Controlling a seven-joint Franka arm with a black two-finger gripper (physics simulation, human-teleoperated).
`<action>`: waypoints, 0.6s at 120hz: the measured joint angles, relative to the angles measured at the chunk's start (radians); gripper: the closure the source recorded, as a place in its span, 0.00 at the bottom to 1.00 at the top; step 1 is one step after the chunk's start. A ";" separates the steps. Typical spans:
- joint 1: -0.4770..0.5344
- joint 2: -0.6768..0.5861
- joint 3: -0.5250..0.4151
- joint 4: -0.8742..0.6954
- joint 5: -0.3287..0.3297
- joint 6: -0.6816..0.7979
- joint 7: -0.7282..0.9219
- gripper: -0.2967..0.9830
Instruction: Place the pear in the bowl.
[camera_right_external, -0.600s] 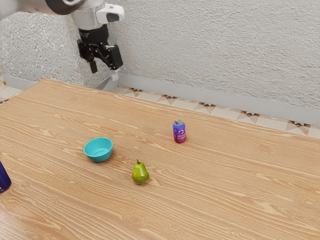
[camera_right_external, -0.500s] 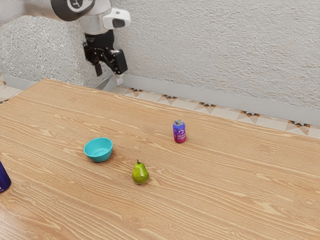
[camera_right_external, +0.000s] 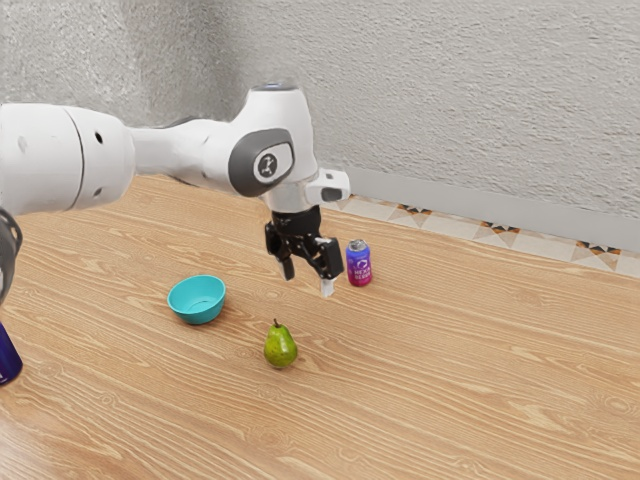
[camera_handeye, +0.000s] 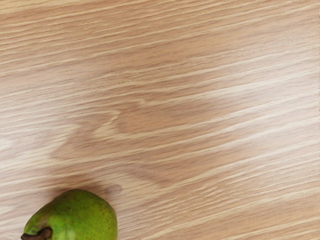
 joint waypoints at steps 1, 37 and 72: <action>0.000 0.001 -0.001 -0.003 -0.002 0.005 -0.004 0.23; -0.002 -0.073 0.051 -0.268 -0.043 0.154 -0.174 0.23; 0.000 -0.022 0.084 -0.367 -0.085 0.403 -0.208 0.23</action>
